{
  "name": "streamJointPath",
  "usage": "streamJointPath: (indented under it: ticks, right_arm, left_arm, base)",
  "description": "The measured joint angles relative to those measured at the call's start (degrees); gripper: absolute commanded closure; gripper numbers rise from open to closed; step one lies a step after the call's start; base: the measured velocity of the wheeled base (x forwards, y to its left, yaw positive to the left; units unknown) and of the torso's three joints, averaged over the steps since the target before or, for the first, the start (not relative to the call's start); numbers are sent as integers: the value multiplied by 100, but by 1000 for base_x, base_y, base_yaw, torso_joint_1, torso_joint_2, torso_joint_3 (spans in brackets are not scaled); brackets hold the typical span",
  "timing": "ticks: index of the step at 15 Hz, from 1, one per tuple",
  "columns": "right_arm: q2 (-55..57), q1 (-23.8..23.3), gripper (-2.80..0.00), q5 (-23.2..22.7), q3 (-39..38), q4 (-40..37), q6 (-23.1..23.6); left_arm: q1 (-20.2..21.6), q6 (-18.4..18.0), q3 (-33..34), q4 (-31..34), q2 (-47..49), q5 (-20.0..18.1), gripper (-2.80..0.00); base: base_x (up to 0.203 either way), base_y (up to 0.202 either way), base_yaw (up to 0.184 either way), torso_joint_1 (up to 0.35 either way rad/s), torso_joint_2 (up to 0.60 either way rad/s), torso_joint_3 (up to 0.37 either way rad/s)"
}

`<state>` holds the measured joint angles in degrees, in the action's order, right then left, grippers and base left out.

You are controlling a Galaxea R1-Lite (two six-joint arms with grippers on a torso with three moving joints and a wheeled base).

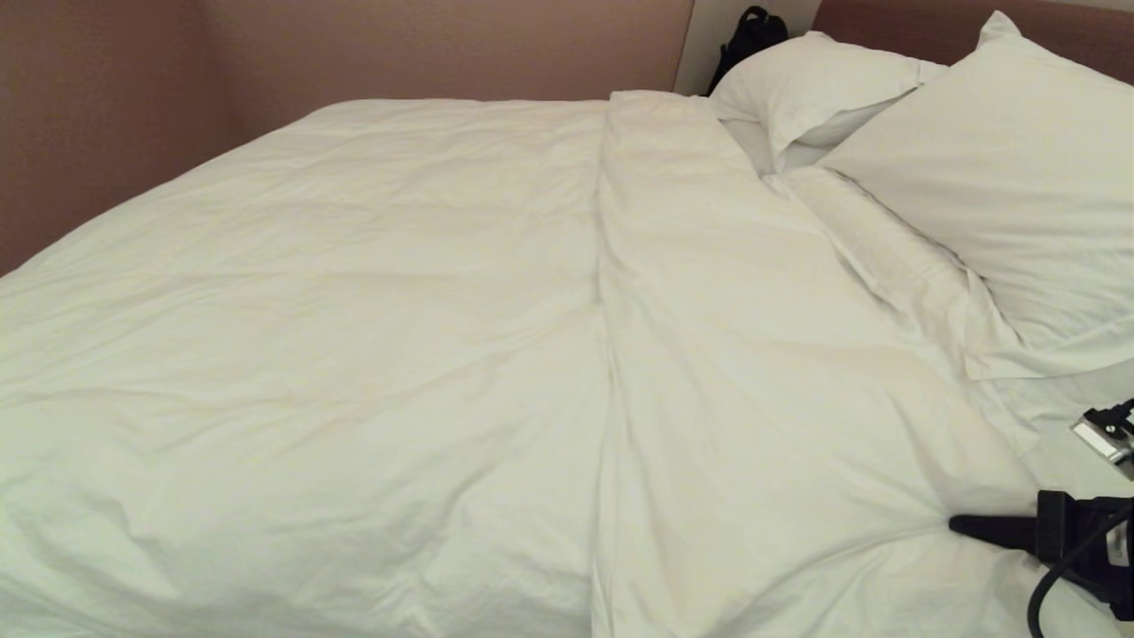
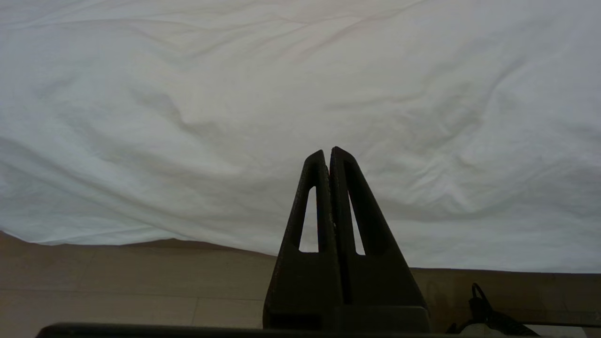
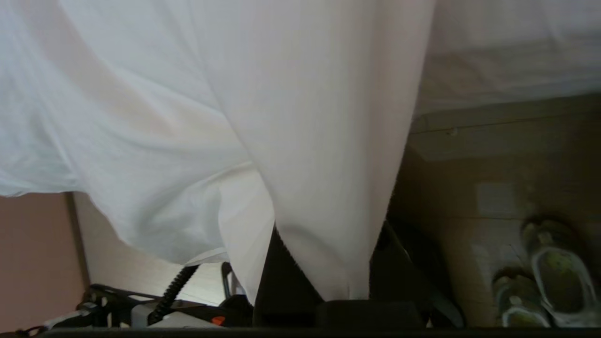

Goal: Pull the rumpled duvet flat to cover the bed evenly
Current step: Flatten the corners of the folded blanket

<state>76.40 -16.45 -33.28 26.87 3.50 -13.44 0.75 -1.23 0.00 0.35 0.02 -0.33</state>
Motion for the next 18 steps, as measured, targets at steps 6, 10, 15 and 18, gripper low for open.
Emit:
streamJointPath:
  ticks: [6, 10, 15, 18]
  right_arm:
    - [45, 0, 0, 261, -188, 30, 102]
    - [72, 0, 0, 262, -198, 44, 98]
    - [67, -1, -280, 266, -190, 8, 99]
    - [-1, 0, -280, 273, -192, -20, 80]
  left_arm:
    - [2, 0, 0, 0, 0, 0, 0]
    - [2, 1, 0, -1, 0, -2, 0]
    - [2, 0, 0, -2, 0, 0, 0]
    - [2, 0, 0, -2, 0, 0, 0]
  base:
    - [0, 0, 0, 0, 0, 0]
    - [0, 0, 0, 0, 0, 0]
    - [0, 0, 0, 0, 0, 0]
    - [0, 0, 0, 0, 0, 0]
